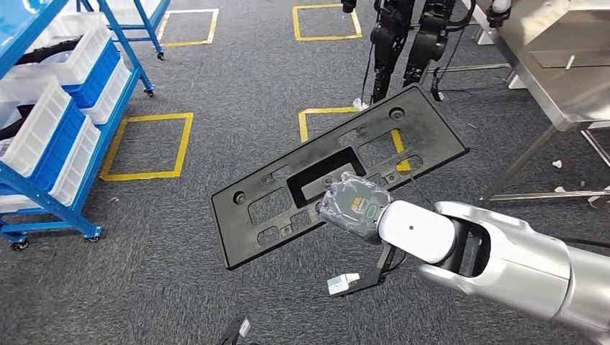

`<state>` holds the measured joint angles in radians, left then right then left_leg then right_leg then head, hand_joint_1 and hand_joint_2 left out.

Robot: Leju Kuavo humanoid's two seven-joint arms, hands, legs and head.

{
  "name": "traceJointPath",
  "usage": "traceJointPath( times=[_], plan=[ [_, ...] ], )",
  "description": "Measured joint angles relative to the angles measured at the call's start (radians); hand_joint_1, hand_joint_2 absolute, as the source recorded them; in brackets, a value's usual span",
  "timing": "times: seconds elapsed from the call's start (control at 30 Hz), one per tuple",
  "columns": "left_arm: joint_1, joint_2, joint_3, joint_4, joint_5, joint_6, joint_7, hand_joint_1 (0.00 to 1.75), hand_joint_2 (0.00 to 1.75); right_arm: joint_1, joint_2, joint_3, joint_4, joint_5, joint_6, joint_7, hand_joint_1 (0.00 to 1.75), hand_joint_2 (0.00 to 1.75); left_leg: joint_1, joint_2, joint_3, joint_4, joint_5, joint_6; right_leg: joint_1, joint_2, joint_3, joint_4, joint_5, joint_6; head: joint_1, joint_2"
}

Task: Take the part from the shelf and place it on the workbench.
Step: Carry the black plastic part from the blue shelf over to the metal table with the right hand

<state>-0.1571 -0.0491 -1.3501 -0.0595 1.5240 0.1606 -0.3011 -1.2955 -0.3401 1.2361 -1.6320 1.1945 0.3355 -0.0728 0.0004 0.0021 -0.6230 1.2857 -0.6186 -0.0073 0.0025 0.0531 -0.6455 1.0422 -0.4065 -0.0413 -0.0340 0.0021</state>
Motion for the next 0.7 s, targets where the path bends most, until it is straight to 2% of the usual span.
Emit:
traceJointPath(
  times=[0.03, 0.1, 0.13, 0.17, 0.2, 0.23, 0.27, 0.3, 0.33, 0.37, 0.4, 0.43, 0.47, 0.5, 0.53, 0.57, 0.6, 0.63, 0.67, 0.7],
  plan=[
    [0.002, 0.0, 0.001, 0.0, 0.0, 0.0, 0.0, 0.0, 0.0, -0.001, -0.004, 0.001, 0.0, 0.0, 0.0, 0.0, 1.75, 1.75, 0.0, -0.008, 0.017, -0.053, 0.046, 0.003, 0.0, 0.016, 0.002, 0.003, -0.002, 0.0, 0.0, 0.0],
    [0.009, 0.0, 0.002, 0.0, 0.0, 0.0, 0.001, 0.0, 0.0, -0.005, -0.009, 0.002, -0.001, 0.0, -0.001, 0.0, 1.75, 1.75, 0.002, -0.057, 0.056, -0.175, 0.118, 0.01, -0.003, 0.045, 0.0, 0.009, -0.003, 0.005, 0.001, 0.0],
    [0.012, 0.0, 0.003, 0.0, 0.0, 0.0, 0.001, 0.0, 0.0, -0.007, -0.011, 0.003, -0.001, 0.0, -0.001, 0.0, 1.75, 1.75, 0.002, -0.08, 0.072, -0.219, 0.131, 0.012, -0.005, 0.057, -0.006, 0.011, -0.001, 0.01, 0.0, 0.0],
    [0.013, 0.0, 0.004, 0.0, 0.0, 0.0, 0.002, 0.0, 0.0, -0.008, -0.014, 0.003, -0.001, 0.0, -0.002, 0.0, 1.75, 1.75, 0.001, -0.093, 0.078, -0.24, 0.128, 0.015, -0.008, 0.07, -0.013, 0.011, 0.003, 0.017, -0.001, 0.0],
    [0.013, -0.001, 0.005, 0.0, 0.0, 0.0, 0.002, 0.0, 0.0, -0.009, -0.018, 0.004, -0.002, 0.0, -0.002, -0.001, 1.75, 1.75, 0.0, -0.091, 0.082, -0.252, 0.125, 0.019, -0.011, 0.083, -0.018, 0.008, 0.009, 0.026, -0.002, 0.0],
    [0.013, -0.002, 0.005, -0.001, 0.0, -0.001, 0.002, 0.0, 0.0, -0.01, -0.022, 0.004, -0.002, 0.0, -0.002, -0.002, 1.75, 1.75, 0.002, -0.078, 0.087, -0.266, 0.124, 0.025, -0.011, 0.095, -0.022, 0.004, 0.014, 0.034, -0.003, 0.0],
    [0.013, -0.004, 0.006, -0.001, 0.0, -0.001, 0.003, 0.0, 0.0, -0.011, -0.028, 0.004, -0.003, 0.0, -0.002, -0.002, 1.75, 1.75, 0.003, -0.064, 0.092, -0.276, 0.13, 0.031, -0.009, 0.09, -0.025, 0.004, 0.014, 0.04, -0.003, 0.0],
    [0.014, -0.005, 0.006, -0.002, 0.0, 0.0, 0.003, 0.0, 0.0, -0.013, -0.032, 0.004, -0.004, 0.0, -0.001, -0.003, 1.75, 1.75, 0.005, -0.05, 0.097, -0.288, 0.137, 0.037, -0.006, 0.069, -0.033, 0.017, 0.004, 0.044, 0.0, 0.0],
    [0.015, -0.006, 0.007, -0.002, 0.0, 0.0, 0.002, 0.0, 0.0, -0.015, -0.035, 0.004, -0.004, 0.0, -0.001, -0.002, 1.75, 1.75, 0.007, -0.035, 0.102, -0.298, 0.143, 0.042, -0.002, 0.038, -0.049, 0.051, -0.016, 0.047, 0.002, 0.0],
    [0.016, -0.006, 0.008, -0.002, 0.0, 0.0, 0.002, 0.0, 0.0, -0.017, -0.036, 0.004, -0.005, 0.0, 0.0, -0.001, 1.75, 1.75, 0.005, -0.02, 0.105, -0.303, 0.146, 0.045, -0.003, 0.0, -0.074, 0.105, -0.044, 0.049, 0.004, 0.0],
    [0.017, -0.005, 0.009, -0.002, 0.0, 0.0, 0.002, 0.0, 0.0, -0.018, -0.037, 0.006, -0.006, 0.0, 0.004, 0.0, 1.75, 1.75, 0.004, -0.005, 0.106, -0.305, 0.146, 0.047, -0.006, -0.025, -0.106, 0.17, -0.072, 0.053, 0.007, 0.0],
    [0.018, -0.005, 0.01, -0.002, 0.0, 0.0, 0.002, 0.0, 0.0, -0.019, -0.037, 0.008, -0.007, -0.003, 0.009, 0.002, 1.75, 1.75, 0.003, 0.01, 0.107, -0.305, 0.144, 0.047, -0.01, -0.039, -0.134, 0.227, -0.09, 0.056, 0.007, 0.0],
    [0.018, -0.004, 0.011, -0.002, 0.0, -0.001, 0.002, 0.0, 0.0, -0.02, -0.037, 0.009, -0.007, -0.008, 0.015, 0.003, 1.75, 1.75, 0.003, 0.024, 0.109, -0.304, 0.141, 0.046, -0.015, -0.047, -0.149, 0.257, -0.093, 0.06, 0.007, 0.0],
    [0.019, -0.004, 0.012, -0.002, 0.0, -0.001, 0.002, 0.0, 0.0, -0.023, -0.038, 0.011, -0.007, -0.017, 0.021, 0.004, 1.75, 1.75, 0.004, 0.038, 0.112, -0.303, 0.137, 0.045, -0.019, -0.052, -0.147, 0.25, -0.077, 0.063, 0.007, 0.0],
    [0.019, -0.004, 0.013, -0.002, 0.0, -0.002, 0.002, 0.0, 0.0, -0.029, -0.04, 0.012, -0.007, -0.026, 0.026, 0.005, 1.75, 1.75, 0.004, 0.05, 0.116, -0.301, 0.132, 0.042, -0.023, -0.06, -0.124, 0.206, -0.047, 0.066, 0.007, 0.0],
    [0.02, -0.004, 0.014, -0.002, 0.0, -0.002, 0.003, 0.0, 0.0, -0.039, -0.042, 0.012, -0.007, -0.036, 0.03, 0.005, 1.75, 1.75, 0.004, 0.062, 0.12, -0.298, 0.125, 0.037, -0.024, -0.081, -0.09, 0.138, -0.015, 0.067, 0.007, 0.0],
    [0.021, -0.003, 0.015, -0.002, 0.0, -0.003, 0.004, 0.0, 0.0, -0.052, -0.045, 0.011, -0.007, -0.045, 0.034, 0.005, 1.75, 1.75, 0.001, 0.073, 0.123, -0.294, 0.117, 0.031, -0.018, -0.112, -0.058, 0.076, 0.006, 0.067, 0.008, 0.0],
    [0.022, -0.002, 0.017, -0.002, 0.0, -0.003, 0.005, 0.0, 0.0, -0.066, -0.047, 0.011, -0.007, -0.052, 0.037, 0.005, 1.75, 1.75, -0.003, 0.084, 0.126, -0.291, 0.11, 0.025, -0.013, -0.135, -0.036, 0.031, 0.016, 0.061, 0.008, 0.0],
    [0.024, -0.001, 0.021, -0.002, 0.0, -0.003, 0.006, 0.0, 0.0, -0.077, -0.049, 0.01, -0.007, -0.059, 0.04, 0.007, 1.75, 1.75, -0.008, 0.095, 0.129, -0.289, 0.104, 0.02, -0.007, -0.152, -0.026, 0.008, 0.015, 0.053, 0.007, 0.0],
    [0.025, -0.001, 0.025, -0.002, 0.0, -0.003, 0.009, 0.0, 0.0, -0.085, -0.052, 0.008, -0.007, -0.066, 0.042, 0.008, 1.75, 1.75, -0.011, 0.107, 0.132, -0.289, 0.1, 0.015, -0.002, -0.15, -0.025, 0.007, 0.01, 0.045, 0.006, 0.0]
  ],
)
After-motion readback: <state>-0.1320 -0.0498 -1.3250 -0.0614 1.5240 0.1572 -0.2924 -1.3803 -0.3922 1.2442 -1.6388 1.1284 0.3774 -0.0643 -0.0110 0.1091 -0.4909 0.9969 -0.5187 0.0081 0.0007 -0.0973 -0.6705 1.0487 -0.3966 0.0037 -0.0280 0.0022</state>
